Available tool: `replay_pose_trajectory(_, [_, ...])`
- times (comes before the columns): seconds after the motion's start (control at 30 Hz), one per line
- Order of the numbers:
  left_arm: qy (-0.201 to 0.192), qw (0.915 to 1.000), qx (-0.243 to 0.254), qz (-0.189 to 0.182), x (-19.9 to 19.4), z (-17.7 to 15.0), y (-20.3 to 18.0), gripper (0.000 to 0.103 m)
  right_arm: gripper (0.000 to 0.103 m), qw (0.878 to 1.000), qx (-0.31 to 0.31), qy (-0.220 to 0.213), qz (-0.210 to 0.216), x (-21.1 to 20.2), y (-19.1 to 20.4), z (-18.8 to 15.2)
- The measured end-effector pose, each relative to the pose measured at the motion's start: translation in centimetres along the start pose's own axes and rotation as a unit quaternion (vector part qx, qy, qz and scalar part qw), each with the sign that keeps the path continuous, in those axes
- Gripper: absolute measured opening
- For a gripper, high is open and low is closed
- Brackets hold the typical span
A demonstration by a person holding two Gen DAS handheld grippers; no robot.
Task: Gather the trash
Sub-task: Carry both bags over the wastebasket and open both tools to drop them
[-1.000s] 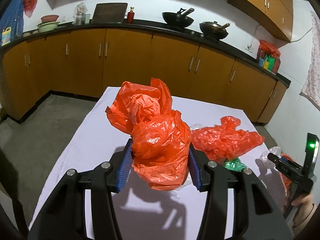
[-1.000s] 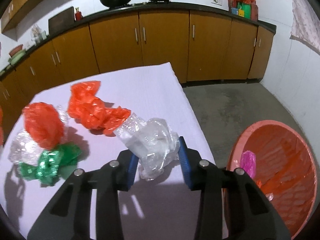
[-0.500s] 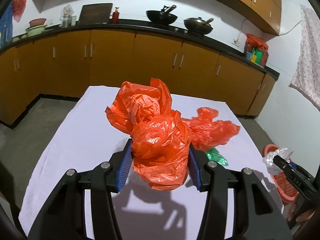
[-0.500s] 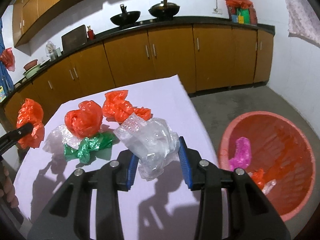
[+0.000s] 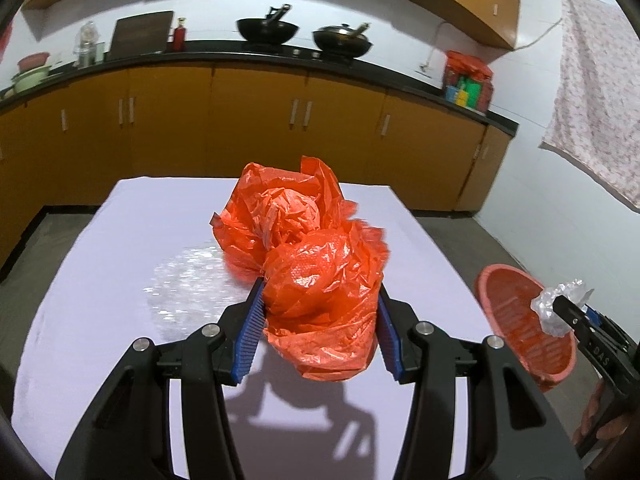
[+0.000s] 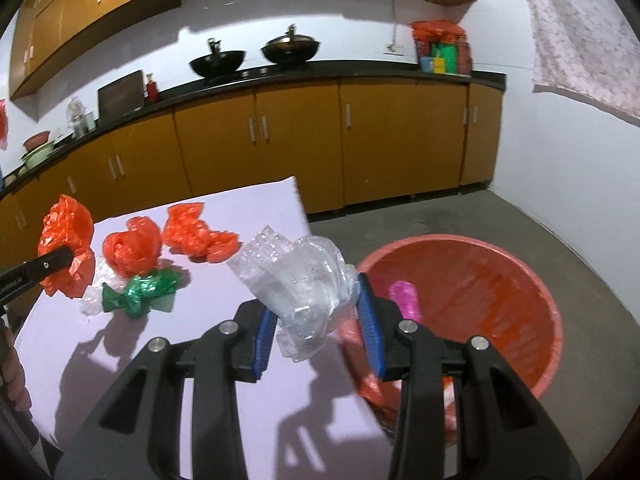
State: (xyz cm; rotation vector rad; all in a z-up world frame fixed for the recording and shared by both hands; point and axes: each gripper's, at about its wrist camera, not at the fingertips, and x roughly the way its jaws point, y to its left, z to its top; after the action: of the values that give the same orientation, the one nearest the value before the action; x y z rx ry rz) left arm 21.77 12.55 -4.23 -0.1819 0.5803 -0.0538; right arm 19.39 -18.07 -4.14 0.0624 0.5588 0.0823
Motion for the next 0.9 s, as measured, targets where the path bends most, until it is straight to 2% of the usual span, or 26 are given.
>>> replay_pose_trajectory(0.5, [0.013, 0.9971, 0.037, -0.066, 1.4, -0.3, -6.6, 0.050, 0.038, 0.997, 0.042, -0.019, -0.065, -2.3, -6.5, -0.4])
replay_pose_trajectory(0.9, [0.032, 0.9877, 0.077, -0.132, 3.8, -0.5, -13.9, 0.050, 0.038, 0.993, 0.053, -0.032, -0.101, -3.0, -9.8, -0.2])
